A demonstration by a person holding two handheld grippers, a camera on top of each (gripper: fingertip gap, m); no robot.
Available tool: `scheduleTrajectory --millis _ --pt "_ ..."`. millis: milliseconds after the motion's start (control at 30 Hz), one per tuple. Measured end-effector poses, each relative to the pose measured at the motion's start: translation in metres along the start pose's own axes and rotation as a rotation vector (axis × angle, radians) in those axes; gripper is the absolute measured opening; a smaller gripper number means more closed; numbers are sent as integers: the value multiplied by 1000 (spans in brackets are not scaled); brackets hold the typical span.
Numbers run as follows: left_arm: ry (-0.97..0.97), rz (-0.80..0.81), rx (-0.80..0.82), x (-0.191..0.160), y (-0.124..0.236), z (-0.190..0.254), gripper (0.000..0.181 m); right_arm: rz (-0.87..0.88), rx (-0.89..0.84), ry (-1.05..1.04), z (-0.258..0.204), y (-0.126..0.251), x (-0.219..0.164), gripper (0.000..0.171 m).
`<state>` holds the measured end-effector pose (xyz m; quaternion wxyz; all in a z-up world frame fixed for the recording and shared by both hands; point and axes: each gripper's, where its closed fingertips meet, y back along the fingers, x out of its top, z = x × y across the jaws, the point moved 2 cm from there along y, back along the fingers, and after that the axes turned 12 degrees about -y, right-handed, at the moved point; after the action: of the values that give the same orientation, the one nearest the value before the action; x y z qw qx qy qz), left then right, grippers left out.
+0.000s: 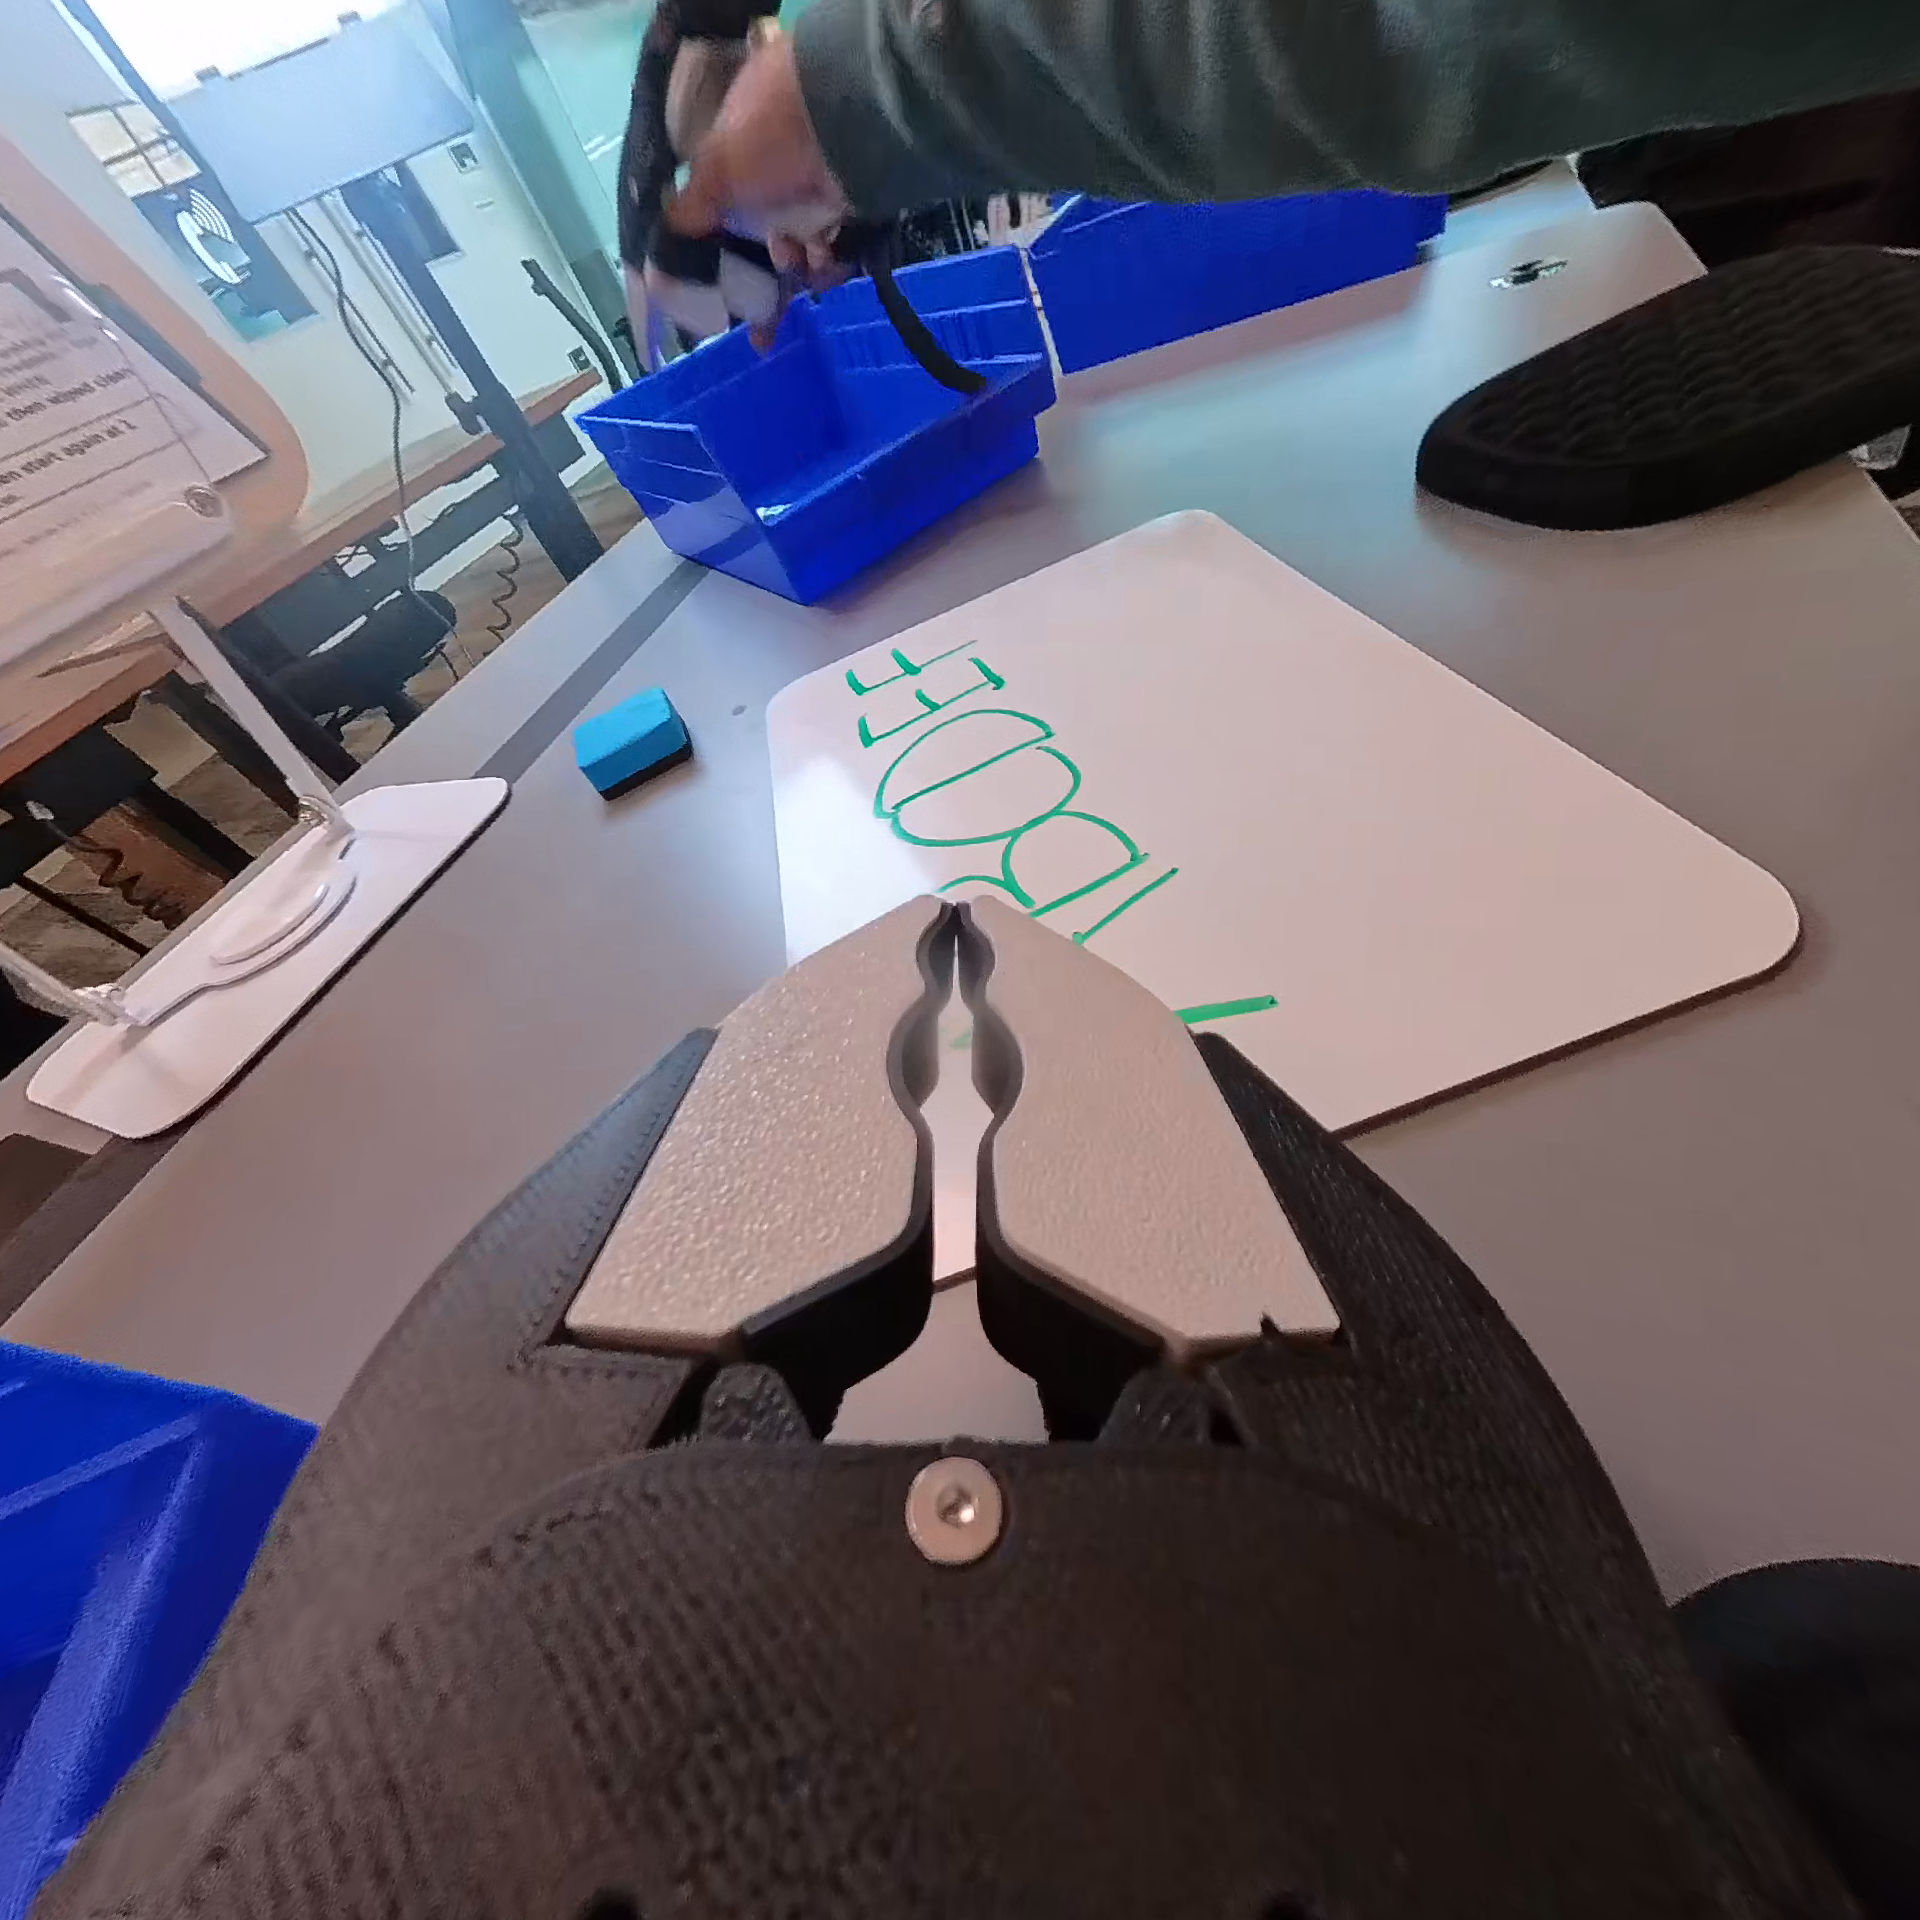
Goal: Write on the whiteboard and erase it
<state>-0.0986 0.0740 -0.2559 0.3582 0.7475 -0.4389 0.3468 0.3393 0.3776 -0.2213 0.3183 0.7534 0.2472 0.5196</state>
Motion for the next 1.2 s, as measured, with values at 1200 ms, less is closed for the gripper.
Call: scheduleTrajectory --millis 1200 --pt "139 -85 81 -28 10 -36 4 -97 660 788 -233 76 -179 54"
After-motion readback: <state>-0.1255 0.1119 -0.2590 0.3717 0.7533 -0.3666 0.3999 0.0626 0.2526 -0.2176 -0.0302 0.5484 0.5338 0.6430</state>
